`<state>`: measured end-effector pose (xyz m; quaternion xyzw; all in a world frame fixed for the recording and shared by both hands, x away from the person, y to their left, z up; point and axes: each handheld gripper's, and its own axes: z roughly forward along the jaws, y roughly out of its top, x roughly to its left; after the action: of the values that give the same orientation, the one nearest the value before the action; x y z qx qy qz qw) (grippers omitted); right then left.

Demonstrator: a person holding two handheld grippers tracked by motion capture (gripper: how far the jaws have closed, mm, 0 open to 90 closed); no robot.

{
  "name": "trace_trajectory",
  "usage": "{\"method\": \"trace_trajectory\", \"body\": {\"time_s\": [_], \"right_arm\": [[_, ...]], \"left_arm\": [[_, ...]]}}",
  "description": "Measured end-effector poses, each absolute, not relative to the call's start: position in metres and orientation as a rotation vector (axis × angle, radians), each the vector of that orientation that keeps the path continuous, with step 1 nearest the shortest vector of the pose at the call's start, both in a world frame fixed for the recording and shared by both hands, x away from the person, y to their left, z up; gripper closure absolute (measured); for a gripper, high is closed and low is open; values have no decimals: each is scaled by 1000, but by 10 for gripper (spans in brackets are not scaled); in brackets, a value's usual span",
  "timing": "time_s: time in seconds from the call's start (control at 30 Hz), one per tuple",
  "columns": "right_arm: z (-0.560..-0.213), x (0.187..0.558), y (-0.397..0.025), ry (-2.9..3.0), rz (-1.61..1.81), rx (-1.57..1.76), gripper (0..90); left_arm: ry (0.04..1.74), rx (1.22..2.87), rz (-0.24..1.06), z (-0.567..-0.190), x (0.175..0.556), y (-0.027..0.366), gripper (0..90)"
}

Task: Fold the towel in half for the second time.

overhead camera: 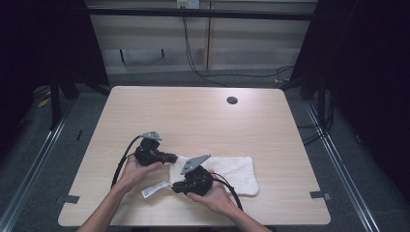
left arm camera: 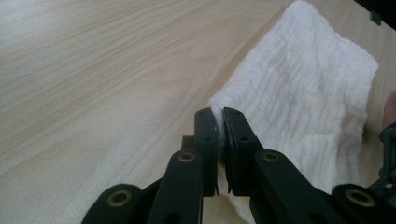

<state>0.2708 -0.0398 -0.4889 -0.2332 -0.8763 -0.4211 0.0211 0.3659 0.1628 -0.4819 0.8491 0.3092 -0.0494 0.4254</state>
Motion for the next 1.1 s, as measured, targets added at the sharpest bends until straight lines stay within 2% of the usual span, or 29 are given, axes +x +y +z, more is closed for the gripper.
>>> {"method": "trace_trajectory", "body": {"time_s": [0.67,1.1], "right_arm": [[-460,261,-38,-2633,-1438,-716,830],[-439,271,-32,-2606,-1512,-686,830]], "left_arm": [[715,2060,-106,-455,359,170,850],[756,2018,-114,-446,369,186,850]]}}
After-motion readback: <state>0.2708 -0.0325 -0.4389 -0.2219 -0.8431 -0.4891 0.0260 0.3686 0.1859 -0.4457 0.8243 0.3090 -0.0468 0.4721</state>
